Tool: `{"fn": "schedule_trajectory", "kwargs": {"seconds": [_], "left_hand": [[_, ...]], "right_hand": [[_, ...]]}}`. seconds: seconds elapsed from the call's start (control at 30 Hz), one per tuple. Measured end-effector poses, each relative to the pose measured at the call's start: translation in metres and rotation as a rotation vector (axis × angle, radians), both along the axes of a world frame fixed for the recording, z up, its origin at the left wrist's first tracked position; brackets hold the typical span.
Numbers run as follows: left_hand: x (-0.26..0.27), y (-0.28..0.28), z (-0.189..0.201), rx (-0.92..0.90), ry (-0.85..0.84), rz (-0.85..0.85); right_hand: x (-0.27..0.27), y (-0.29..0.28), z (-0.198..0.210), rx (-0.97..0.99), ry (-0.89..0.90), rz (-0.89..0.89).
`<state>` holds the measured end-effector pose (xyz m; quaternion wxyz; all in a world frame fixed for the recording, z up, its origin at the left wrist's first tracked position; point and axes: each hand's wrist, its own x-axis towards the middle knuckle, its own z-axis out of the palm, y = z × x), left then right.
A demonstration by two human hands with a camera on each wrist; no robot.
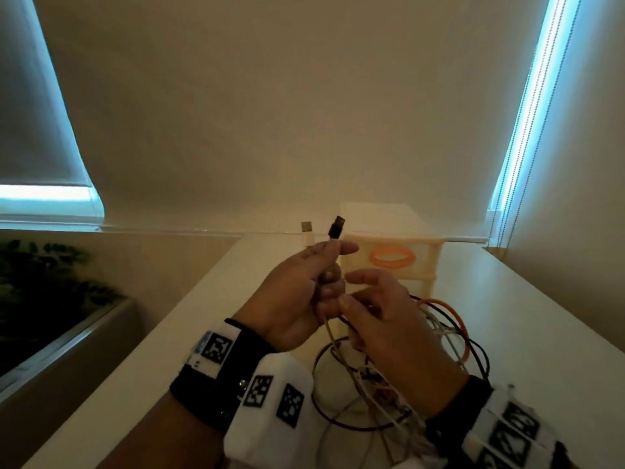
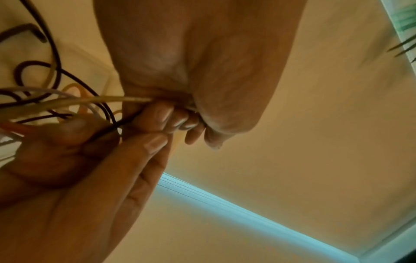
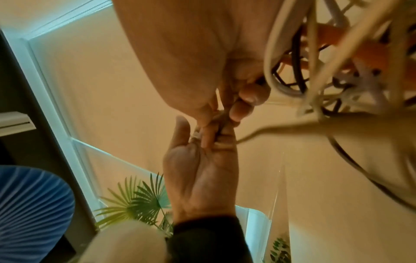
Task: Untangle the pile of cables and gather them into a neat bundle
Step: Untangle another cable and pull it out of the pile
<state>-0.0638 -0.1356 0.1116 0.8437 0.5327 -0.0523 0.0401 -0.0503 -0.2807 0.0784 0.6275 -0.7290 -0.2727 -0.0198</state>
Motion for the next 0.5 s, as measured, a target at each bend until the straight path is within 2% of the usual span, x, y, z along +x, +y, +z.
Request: {"fn": "schedule_trajectory", "kwargs": {"seconds": [0.1, 0.2, 0.3, 0.37, 0.4, 0.5], "left_hand": [[0.004, 0.002, -0.005, -0.092, 0.014, -0.025], [0.009, -0.001, -0.009, -0.161, 0.01, 0.018], [0.013, 0.0, -0.013, -0.082, 0.003, 0.151], [0.015, 0.004, -0.014, 0.021, 0.017, 0.276], [0.016, 0.006, -0.015, 0.017, 0.038, 0.311], [0.02, 0.014, -0.015, -0.19, 0.085, 0.315]], "right_hand": [[0.009, -0.01, 0.001, -0.11, -0.058, -0.002], [0.014, -0.019, 0.001, -0.204, -0.12, 0.006], [0.021, -0.024, -0.005, -0.29, -0.224, -0.084], [0.026, -0.027, -0.01, -0.234, -0.252, -0.146], [0.028, -0.027, -0.011, -0.181, -0.257, -0.171], [0.029, -0.028, -0.013, -0.077, -0.285, -0.207]]}}
